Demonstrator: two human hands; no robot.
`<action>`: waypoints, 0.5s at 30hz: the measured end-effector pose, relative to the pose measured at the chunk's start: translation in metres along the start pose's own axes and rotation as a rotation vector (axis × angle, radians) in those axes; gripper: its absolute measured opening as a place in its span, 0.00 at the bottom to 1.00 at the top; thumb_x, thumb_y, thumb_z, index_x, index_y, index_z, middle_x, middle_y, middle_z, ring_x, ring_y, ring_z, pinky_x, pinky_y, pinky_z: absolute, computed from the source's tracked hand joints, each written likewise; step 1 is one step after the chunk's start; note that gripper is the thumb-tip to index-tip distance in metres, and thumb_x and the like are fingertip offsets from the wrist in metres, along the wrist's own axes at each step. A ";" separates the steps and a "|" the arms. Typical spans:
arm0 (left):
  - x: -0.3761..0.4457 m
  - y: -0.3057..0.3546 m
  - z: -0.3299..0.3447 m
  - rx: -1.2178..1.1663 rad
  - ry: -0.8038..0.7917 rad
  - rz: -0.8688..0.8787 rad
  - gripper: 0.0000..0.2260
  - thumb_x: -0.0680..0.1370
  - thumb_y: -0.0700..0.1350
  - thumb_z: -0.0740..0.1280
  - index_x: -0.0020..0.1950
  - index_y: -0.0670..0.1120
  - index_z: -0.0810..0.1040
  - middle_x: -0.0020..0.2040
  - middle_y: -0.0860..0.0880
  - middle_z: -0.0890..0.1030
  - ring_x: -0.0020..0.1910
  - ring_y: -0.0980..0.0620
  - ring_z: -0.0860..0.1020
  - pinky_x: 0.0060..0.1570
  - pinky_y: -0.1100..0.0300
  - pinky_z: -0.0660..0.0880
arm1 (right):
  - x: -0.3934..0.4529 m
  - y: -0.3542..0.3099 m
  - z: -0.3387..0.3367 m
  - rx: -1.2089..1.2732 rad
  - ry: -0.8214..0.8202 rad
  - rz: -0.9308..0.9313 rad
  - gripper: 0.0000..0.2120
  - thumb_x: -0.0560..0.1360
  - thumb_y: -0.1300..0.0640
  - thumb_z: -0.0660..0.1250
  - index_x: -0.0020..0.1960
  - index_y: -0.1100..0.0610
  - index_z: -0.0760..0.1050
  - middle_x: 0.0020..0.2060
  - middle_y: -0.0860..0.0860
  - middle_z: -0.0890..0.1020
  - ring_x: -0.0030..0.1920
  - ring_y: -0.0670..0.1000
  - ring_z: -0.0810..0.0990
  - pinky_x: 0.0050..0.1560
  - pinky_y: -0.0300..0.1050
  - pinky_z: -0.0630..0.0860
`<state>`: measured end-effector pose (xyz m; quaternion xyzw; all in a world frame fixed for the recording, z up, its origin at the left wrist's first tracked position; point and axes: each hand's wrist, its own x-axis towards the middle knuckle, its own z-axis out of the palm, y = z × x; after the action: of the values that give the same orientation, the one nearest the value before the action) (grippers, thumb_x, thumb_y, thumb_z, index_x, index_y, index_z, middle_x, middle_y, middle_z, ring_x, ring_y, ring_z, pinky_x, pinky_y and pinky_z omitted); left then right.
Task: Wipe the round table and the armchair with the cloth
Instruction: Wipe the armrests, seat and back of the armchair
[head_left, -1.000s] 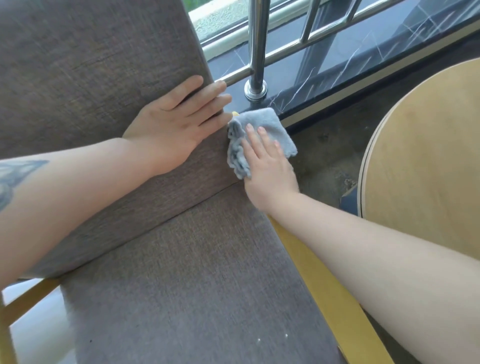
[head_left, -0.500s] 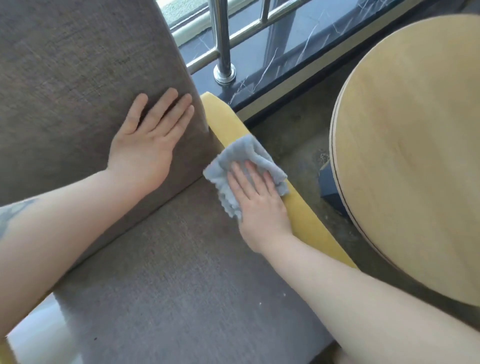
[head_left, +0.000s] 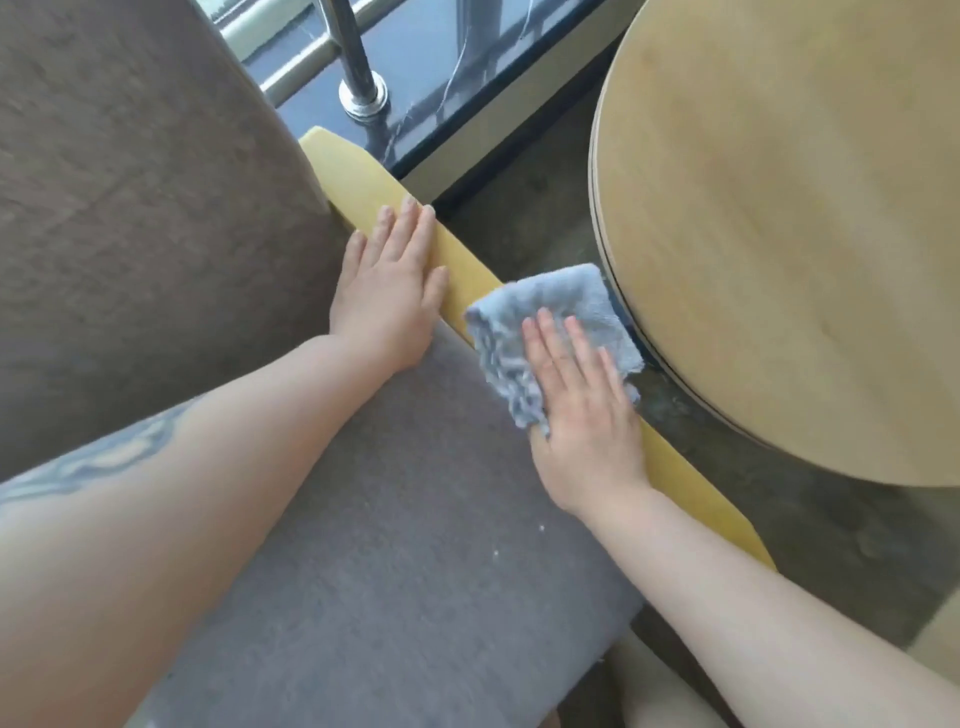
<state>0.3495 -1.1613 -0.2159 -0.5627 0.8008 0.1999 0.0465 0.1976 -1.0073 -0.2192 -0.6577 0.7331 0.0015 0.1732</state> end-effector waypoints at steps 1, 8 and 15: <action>-0.002 0.008 0.004 -0.031 0.011 -0.041 0.26 0.83 0.52 0.49 0.79 0.49 0.45 0.79 0.50 0.44 0.77 0.51 0.42 0.74 0.52 0.40 | 0.008 -0.007 -0.001 0.057 0.012 0.151 0.34 0.75 0.54 0.50 0.79 0.54 0.42 0.78 0.49 0.46 0.77 0.51 0.44 0.75 0.48 0.40; -0.032 0.070 0.038 -0.172 0.094 -0.242 0.29 0.82 0.51 0.52 0.79 0.44 0.44 0.79 0.46 0.44 0.78 0.48 0.42 0.74 0.50 0.41 | -0.058 0.031 0.010 -0.093 -0.035 -0.085 0.35 0.74 0.54 0.56 0.79 0.55 0.47 0.78 0.49 0.49 0.77 0.51 0.46 0.75 0.53 0.48; -0.079 0.126 0.080 -0.165 0.152 -0.225 0.28 0.82 0.44 0.51 0.78 0.46 0.40 0.79 0.50 0.40 0.77 0.52 0.38 0.73 0.56 0.35 | -0.077 0.036 0.009 0.027 0.016 0.038 0.33 0.74 0.54 0.49 0.78 0.57 0.51 0.78 0.50 0.52 0.77 0.53 0.49 0.75 0.54 0.49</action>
<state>0.2506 -1.0258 -0.2315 -0.6641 0.7148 0.2157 -0.0385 0.1706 -0.9258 -0.2162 -0.6414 0.7466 -0.0103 0.1763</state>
